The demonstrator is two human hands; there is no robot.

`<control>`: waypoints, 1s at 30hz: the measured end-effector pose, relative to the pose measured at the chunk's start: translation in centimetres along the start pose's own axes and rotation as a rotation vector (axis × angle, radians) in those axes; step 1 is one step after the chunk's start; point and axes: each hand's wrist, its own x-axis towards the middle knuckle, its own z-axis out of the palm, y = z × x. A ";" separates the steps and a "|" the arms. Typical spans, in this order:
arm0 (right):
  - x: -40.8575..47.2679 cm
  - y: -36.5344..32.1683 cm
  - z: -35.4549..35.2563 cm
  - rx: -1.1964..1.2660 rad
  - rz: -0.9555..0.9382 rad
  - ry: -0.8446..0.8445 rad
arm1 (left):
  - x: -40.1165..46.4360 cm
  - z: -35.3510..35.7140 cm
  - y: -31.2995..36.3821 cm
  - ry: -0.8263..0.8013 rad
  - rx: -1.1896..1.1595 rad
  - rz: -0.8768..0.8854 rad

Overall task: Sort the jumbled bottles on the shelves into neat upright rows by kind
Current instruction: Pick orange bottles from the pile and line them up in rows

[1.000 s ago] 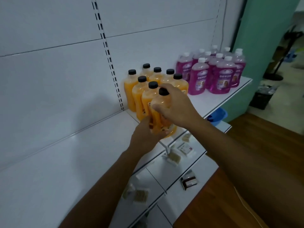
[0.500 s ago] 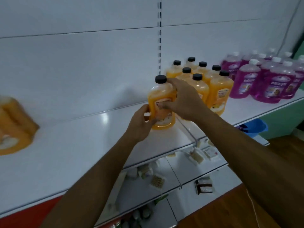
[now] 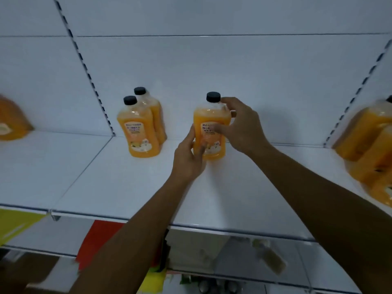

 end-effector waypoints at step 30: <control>5.3 -0.9 11.6 -0.346 -0.140 0.062 | 2.1 -2.9 -5.0 0.019 0.311 -0.229</control>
